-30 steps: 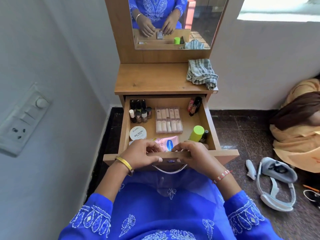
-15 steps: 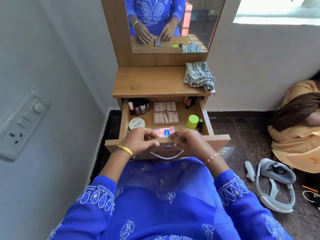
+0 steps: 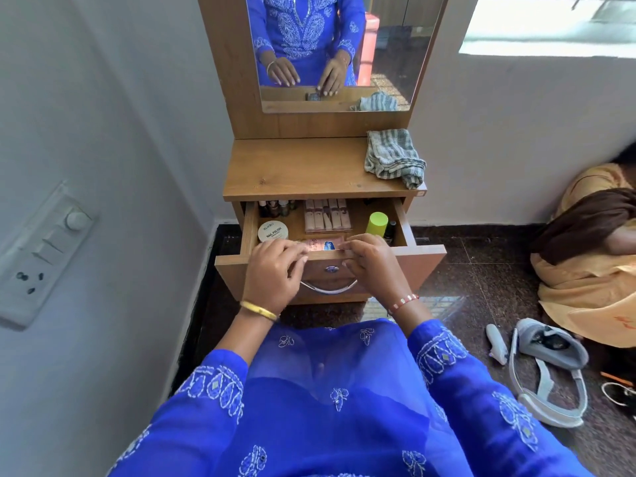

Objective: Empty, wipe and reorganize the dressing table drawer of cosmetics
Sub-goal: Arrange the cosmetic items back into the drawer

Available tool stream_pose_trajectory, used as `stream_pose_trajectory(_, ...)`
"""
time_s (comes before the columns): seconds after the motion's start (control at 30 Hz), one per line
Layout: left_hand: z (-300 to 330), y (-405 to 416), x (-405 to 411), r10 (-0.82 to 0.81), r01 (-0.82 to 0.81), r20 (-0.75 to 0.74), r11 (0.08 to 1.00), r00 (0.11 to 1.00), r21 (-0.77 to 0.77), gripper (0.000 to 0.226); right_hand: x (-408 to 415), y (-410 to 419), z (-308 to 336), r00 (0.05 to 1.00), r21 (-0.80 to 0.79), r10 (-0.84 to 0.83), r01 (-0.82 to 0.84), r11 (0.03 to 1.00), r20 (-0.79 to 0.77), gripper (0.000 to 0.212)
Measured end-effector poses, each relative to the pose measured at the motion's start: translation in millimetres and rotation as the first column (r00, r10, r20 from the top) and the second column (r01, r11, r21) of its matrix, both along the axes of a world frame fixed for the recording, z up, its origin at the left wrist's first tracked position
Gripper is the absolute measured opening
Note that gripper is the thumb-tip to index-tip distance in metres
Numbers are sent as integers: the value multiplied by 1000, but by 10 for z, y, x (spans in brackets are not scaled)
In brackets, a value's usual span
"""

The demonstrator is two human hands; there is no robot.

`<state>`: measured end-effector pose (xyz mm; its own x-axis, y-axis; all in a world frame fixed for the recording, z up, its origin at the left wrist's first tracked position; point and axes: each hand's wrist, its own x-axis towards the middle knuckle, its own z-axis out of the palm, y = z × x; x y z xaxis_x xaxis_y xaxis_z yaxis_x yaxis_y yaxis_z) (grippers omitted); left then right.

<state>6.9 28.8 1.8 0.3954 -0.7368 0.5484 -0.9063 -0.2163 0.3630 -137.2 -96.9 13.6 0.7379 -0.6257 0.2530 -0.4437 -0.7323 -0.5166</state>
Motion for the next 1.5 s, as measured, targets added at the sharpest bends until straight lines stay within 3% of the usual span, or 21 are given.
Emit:
stream_pose_trajectory(0.03, -40, 41, -44, 6, -6, -1, 997, 1000, -81, 17, -32, 75, -42, 994, -59, -46, 52, 997, 103, 17)
stream_pose_trajectory(0.1, -99, 117, -155, -27, 4, -146, 988, 989, -152, 17, -111, 240, -118, 958, -106, -124, 156, 982, 257, 9)
stream_pose_trajectory(0.17, -155, 181, -295, 13, -91, -430, 983, 903, -162, 15, -175, 408, -174, 911, 76, -226, 213, 974, 345, 8)
stream_pose_trajectory(0.23, -223, 190, -405, 140, -290, -743, 954, 655, -76, 11, -196, 517, -230, 821, 462, -451, 267, 846, 351, 14)
stream_pose_trajectory(0.3, -257, 166, -446, 225, -390, -928, 916, 299, 96, 15, -172, 515, -305, 708, 768, -668, 290, 571, 230, 27)
stream_pose_trajectory(0.33, -244, 139, -446, 223, -392, -966, 907, 135, 155, 20, -158, 484, -334, 682, 837, -715, 293, 461, 155, 32)
stream_pose_trajectory(0.4, -175, 75, -433, 160, -392, -980, 899, -117, 194, 30, -107, 404, -347, 686, 889, -723, 280, 362, 78, 28)
stream_pose_trajectory(0.5, -14, 1, -426, 51, -403, -955, 899, -294, 172, 18, 18, 313, -262, 689, 935, -721, 201, 292, 77, 24)
stream_pose_trajectory(0.7, 60, -181, -296, -34, -416, -931, 900, -364, 130, 16, 204, 103, -185, 689, 952, -723, 187, 242, 49, 21)
stream_pose_trajectory(1.07, 41, -619, 6, -109, -476, -922, 875, -371, 88, 21, 568, -314, -199, 721, 920, -693, 263, 290, 11, 16)
stream_pose_trajectory(1.17, 37, -726, 95, -135, -488, -916, 870, -378, 73, 44, 652, -446, -192, 789, 910, -613, 278, 308, -34, 31)
stream_pose_trajectory(1.37, 58, -945, 293, -150, -467, -905, 882, -398, 59, 48, 766, -685, -147, 841, 911, -540, 253, 327, -40, 79)
stream_pose_trajectory(1.4, 65, -970, 329, -134, -447, -908, 892, -397, 64, 47, 790, -718, -163, 853, 909, -520, 251, 332, -45, 78)
stream_pose_trajectory(1.5, 77, -1028, 413, -83, -356, -919, 932, -386, 65, 23, 878, -738, -200, 873, 912, -486, 229, 339, -39, 30)
